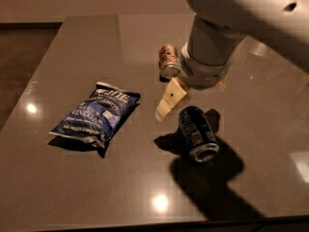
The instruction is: Place pepsi can upright
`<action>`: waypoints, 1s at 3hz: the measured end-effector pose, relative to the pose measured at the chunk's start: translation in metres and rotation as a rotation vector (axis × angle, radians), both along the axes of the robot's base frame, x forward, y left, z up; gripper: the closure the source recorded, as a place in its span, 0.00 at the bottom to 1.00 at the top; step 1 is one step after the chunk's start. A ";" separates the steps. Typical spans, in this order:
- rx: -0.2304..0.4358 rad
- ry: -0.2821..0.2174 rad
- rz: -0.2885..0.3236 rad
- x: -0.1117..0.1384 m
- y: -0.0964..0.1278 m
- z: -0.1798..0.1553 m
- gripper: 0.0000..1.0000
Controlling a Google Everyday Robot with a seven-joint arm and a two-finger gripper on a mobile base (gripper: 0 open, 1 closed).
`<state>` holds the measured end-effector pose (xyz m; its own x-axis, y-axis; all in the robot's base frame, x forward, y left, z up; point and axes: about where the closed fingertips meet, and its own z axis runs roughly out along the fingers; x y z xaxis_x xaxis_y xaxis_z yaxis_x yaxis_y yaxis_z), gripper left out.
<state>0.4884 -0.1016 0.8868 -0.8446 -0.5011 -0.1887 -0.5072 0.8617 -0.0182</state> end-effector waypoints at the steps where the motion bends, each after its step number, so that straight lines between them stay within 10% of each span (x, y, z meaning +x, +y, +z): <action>1: 0.010 0.052 -0.114 -0.009 -0.007 -0.019 0.00; 2: 0.022 0.087 -0.199 -0.023 -0.014 -0.034 0.00; 3: 0.030 0.090 -0.223 -0.028 -0.015 -0.038 0.21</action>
Offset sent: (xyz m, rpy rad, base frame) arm -0.0350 -0.0211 -0.0463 0.0312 0.1224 -0.2718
